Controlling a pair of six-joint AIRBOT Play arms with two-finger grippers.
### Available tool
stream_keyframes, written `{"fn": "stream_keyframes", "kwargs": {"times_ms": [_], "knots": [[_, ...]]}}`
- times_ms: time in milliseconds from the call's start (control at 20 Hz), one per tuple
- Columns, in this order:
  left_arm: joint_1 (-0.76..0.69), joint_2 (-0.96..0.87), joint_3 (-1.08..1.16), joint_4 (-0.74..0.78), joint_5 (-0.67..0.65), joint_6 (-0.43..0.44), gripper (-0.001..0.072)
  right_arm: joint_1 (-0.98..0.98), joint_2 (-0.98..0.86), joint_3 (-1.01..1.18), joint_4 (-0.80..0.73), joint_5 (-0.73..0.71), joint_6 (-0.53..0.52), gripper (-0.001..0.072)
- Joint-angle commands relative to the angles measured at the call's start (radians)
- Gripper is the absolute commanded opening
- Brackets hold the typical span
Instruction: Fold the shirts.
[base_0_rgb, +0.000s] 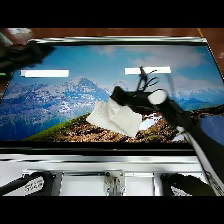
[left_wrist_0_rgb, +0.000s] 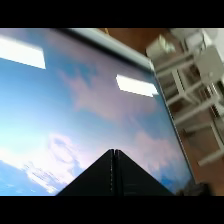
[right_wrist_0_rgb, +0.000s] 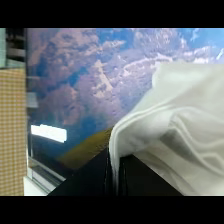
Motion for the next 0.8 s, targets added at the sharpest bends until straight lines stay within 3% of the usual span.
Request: {"fn": "stream_keyframes", "kwargs": {"times_ms": [0, 50, 100, 150, 200, 350, 450, 550, 750], "knots": [[0.275, 0.199, 0.0, 0.009, -0.183, 0.0, 0.0035, 0.163, -0.233, 0.031, 0.203, -0.217, -0.056, 0.0062], [0.334, 0.237, 0.0, 0.009, -0.217, 0.0, 0.0035, 0.182, -0.274, 0.057, 0.232, -0.23, -0.078, 0.0071], [0.38, 0.266, 0.0, 0.01, -0.245, 0.001, 0.0035, 0.193, -0.3, 0.083, 0.257, -0.246, -0.085, 0.0176], [0.408, 0.286, 0.0, 0.013, -0.264, 0.0, 0.0035, 0.197, -0.316, 0.109, 0.274, -0.269, -0.088, 0.0483], [0.418, 0.298, 0.0, 0.014, -0.275, 0.0, 0.0036, 0.194, -0.319, 0.128, 0.271, -0.288, -0.095, 0.0638], [0.402, 0.302, -0.003, 0.024, -0.295, 0.003, 0.0035, 0.13, -0.273, 0.143, 0.255, -0.218, -0.101, 0.0638], [0.385, 0.299, -0.013, 0.028, -0.296, 0.003, 0.0036, 0.051, -0.21, 0.143, 0.122, -0.043, -0.1, 0.0638], [0.378, 0.298, -0.028, 0.029, -0.299, 0.004, 0.0036, -0.055, -0.137, 0.143, -0.132, 0.21, -0.071, 0.0637], [0.378, 0.298, -0.047, 0.029, -0.307, 0.003, 0.0036, -0.3, -0.039, 0.134, -0.719, 0.788, 0.084, 0.0638]]}}
